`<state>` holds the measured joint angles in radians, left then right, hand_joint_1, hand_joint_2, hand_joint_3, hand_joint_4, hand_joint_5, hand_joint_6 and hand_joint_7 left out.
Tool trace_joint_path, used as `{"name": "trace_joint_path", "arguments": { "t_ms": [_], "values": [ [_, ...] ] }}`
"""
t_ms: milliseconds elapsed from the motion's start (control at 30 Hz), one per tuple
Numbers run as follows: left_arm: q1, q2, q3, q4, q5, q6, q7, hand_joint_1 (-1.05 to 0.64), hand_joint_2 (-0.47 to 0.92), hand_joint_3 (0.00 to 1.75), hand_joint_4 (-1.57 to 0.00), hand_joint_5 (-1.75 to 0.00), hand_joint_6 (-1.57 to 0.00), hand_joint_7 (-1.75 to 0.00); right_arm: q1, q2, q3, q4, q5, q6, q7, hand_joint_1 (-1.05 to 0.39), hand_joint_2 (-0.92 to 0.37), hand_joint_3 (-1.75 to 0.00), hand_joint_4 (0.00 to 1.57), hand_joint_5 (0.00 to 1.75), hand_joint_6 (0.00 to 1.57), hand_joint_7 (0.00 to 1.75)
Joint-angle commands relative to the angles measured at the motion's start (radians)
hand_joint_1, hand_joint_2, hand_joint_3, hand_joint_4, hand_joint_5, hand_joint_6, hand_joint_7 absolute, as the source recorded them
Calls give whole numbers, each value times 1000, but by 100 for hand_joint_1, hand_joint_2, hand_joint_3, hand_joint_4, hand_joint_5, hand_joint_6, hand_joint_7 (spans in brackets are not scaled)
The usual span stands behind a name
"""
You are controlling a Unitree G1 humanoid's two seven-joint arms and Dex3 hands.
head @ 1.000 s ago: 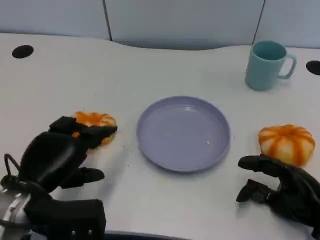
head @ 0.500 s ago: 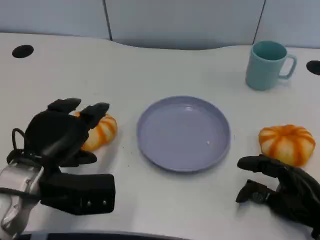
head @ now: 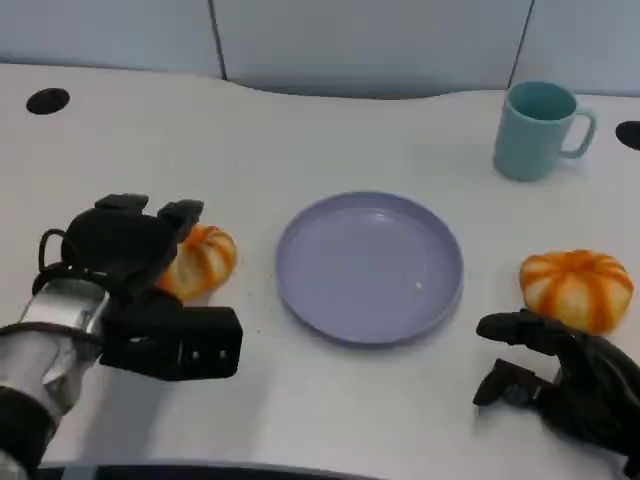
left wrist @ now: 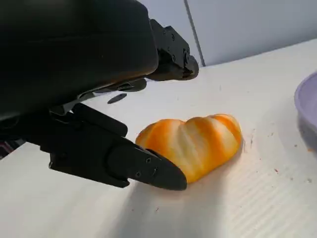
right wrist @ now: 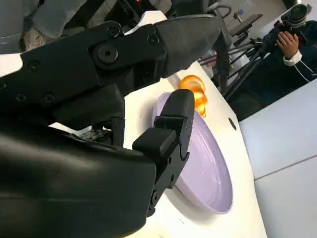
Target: Grasp the bread from the table and place it into the plate.
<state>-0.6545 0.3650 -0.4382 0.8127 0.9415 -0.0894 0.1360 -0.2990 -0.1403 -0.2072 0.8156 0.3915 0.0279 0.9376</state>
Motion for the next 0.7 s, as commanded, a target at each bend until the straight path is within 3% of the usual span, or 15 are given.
{"name": "trace_joint_path", "arguments": {
  "t_ms": [33,333,700],
  "values": [
    [-90,-25,-38,148,-20,4,11,-67,87,0,-15,-1,-12,0,17,-11,-4,15,-5,11,-12,-41,-92,-12,52,130,66,76],
    [-210,-81,-87,366,-63,-11,9,-68,81,0,-13,-1,-12,0,25,-9,-1,-3,-3,16,-16,-38,-92,-14,52,130,65,76],
    [-264,-110,-123,462,-103,-14,-18,-72,77,0,-13,-1,-14,-1,32,-10,1,-15,-1,24,-10,-39,-92,-13,51,131,64,77]
  ]
}}
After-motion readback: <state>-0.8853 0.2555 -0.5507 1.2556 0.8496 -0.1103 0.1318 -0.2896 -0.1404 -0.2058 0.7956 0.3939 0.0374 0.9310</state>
